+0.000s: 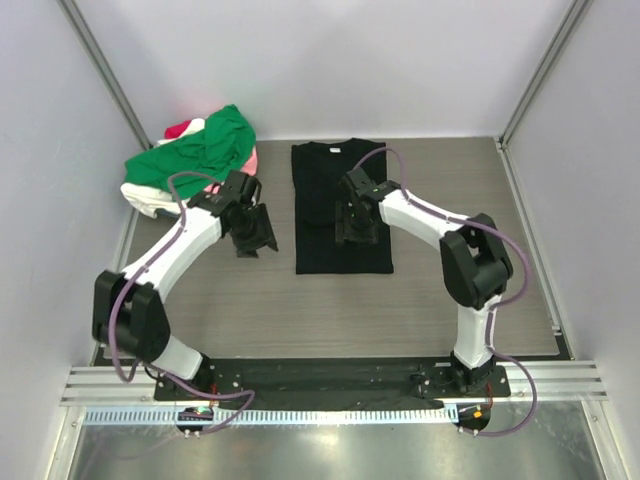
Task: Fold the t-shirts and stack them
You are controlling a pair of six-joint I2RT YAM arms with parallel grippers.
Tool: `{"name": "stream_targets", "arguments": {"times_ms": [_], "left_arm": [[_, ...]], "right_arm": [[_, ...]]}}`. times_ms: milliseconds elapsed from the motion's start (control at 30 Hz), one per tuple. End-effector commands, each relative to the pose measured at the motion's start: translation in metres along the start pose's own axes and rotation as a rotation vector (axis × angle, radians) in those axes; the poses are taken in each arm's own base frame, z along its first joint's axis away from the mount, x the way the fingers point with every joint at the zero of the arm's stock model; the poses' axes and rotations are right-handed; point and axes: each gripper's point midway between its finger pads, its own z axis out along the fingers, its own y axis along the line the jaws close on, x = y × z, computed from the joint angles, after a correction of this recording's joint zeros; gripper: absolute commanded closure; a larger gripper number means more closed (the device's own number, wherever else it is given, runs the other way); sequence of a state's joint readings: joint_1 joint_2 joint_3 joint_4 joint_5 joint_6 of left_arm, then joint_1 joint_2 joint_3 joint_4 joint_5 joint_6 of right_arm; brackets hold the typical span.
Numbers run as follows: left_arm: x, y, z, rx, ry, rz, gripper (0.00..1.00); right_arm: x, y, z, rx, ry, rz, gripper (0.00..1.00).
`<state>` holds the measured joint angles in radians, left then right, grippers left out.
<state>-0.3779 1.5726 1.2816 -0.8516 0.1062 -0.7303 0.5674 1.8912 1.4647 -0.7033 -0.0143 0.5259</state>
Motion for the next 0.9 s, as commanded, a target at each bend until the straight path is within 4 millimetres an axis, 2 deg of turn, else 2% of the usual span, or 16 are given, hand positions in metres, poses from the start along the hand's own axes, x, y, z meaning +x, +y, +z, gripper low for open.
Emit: {"name": "stream_targets", "arguments": {"times_ms": [0, 33, 100, 233, 300, 333, 367, 400, 433, 500, 567, 633, 667, 800, 833, 867], "left_arm": [[-0.004, 0.023, -0.026, -0.042, -0.115, 0.093, 0.46], [-0.002, 0.03, -0.033, -0.058, -0.136, 0.105, 0.46], [0.005, 0.046, -0.031, -0.106, -0.141, 0.132, 0.46], [0.014, 0.055, -0.025, -0.114, -0.124, 0.148, 0.47], [0.019, 0.056, -0.02, -0.113, -0.099, 0.148, 0.48], [0.02, 0.057, -0.018, -0.113, -0.091, 0.145, 0.48], [0.021, 0.056, -0.018, -0.105, -0.089, 0.142, 0.48], [0.021, 0.053, -0.018, -0.094, -0.089, 0.138, 0.48], [0.021, 0.053, -0.019, -0.091, -0.091, 0.137, 0.48], [0.02, 0.05, -0.019, -0.077, -0.094, 0.131, 0.48], [0.02, 0.049, -0.018, -0.074, -0.095, 0.116, 0.47], [0.023, 0.039, -0.015, -0.023, -0.082, 0.095, 0.47], [0.027, 0.039, -0.011, -0.014, -0.072, 0.084, 0.45], [0.027, 0.022, 0.005, 0.076, -0.069, 0.029, 0.39], [0.028, 0.021, 0.011, 0.081, -0.053, 0.017, 0.39], [0.029, 0.016, 0.015, 0.096, -0.039, -0.001, 0.39]], "right_arm": [[-0.023, 0.003, 0.012, -0.004, -0.038, -0.005, 0.39], [-0.019, 0.001, 0.026, 0.011, -0.012, -0.009, 0.39], [-0.034, 0.001, 0.033, 0.042, -0.042, -0.015, 0.4], [-0.057, -0.003, 0.047, 0.112, -0.047, -0.042, 0.4], [-0.087, 0.001, 0.054, 0.119, -0.078, -0.044, 0.4], [-0.09, -0.005, 0.056, 0.143, -0.054, -0.04, 0.4], [-0.118, 0.004, 0.056, 0.124, -0.104, -0.033, 0.4], [-0.13, 0.003, 0.057, 0.127, -0.118, -0.032, 0.39], [-0.162, 0.006, 0.035, 0.104, -0.187, -0.007, 0.39], [-0.177, 0.002, 0.034, 0.085, -0.204, 0.018, 0.37], [-0.195, -0.009, 0.016, 0.074, -0.247, 0.061, 0.37], [-0.208, -0.008, -0.024, 0.044, -0.323, 0.076, 0.37], [-0.187, -0.021, -0.012, 0.073, -0.264, 0.075, 0.36], [-0.146, -0.037, -0.045, 0.058, -0.271, 0.094, 0.32], [-0.122, -0.047, -0.05, 0.052, -0.261, 0.108, 0.32], [-0.11, -0.051, -0.054, 0.021, -0.249, 0.145, 0.31]]}}
